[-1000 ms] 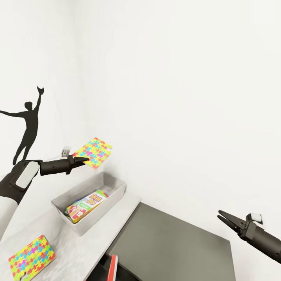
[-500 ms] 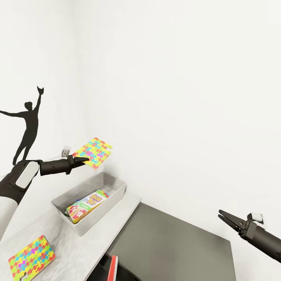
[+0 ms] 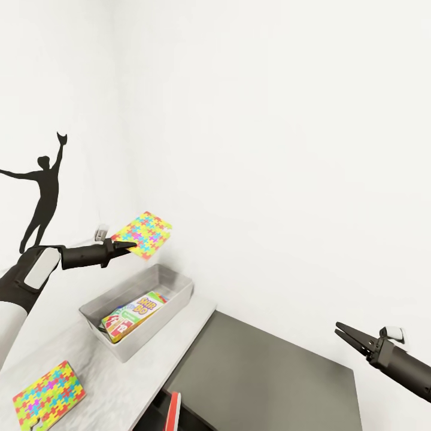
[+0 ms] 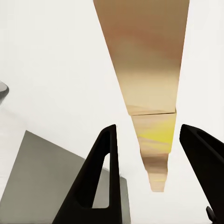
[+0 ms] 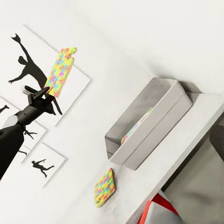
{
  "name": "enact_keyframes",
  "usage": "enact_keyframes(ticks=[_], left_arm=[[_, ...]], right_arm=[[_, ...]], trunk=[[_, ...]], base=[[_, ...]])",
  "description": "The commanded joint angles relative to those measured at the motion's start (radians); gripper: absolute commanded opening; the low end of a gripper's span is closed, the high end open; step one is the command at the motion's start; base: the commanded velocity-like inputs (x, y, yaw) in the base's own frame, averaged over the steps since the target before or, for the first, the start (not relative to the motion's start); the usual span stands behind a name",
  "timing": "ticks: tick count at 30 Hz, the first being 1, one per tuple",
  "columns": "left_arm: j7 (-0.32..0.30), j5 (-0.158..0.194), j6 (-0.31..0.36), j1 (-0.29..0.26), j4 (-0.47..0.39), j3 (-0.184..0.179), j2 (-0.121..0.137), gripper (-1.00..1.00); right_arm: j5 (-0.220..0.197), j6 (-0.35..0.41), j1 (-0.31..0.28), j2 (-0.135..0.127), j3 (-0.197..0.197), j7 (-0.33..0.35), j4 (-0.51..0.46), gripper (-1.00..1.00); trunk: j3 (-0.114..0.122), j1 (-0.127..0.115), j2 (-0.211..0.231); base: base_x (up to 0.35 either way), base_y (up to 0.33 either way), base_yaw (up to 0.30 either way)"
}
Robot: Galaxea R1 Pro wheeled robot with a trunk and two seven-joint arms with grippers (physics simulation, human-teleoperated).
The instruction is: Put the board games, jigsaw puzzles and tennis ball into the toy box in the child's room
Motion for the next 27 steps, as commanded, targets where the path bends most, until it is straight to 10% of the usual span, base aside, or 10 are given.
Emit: enact_keyframes(ticks=[1,10,21,27], left_arm=[[-0.004,-0.006,0.001,-0.001,0.002,-0.002,0.000,-1.00],[0.018,-0.010,-0.003,-0.002,0.013,-0.007,0.000,-1.00],[0.190,-0.057,-0.007,-0.006,0.122,-0.007,-0.004,-1.00],[0.203,-0.126,-0.032,-0.007,0.134,-0.007,-0.007,-1.00]], right_arm=[[0.002,0.004,0.000,0.000,-0.001,0.004,0.000,1.00],[0.002,0.004,0.000,0.000,-0.001,0.004,0.000,1.00],[0.001,0.001,0.000,-0.003,-0.002,0.006,0.000,1.00],[0.000,0.003,0.000,-0.004,-0.002,0.007,0.000,1.00]], trunk=[[0.000,0.000,-0.001],[0.000,0.000,-0.001],[-0.002,0.000,-0.001],[-0.010,0.000,-0.001]], base=[[0.000,0.000,0.000],[0.000,0.000,0.000],[0.000,0.000,0.000],[0.000,0.000,0.000]])
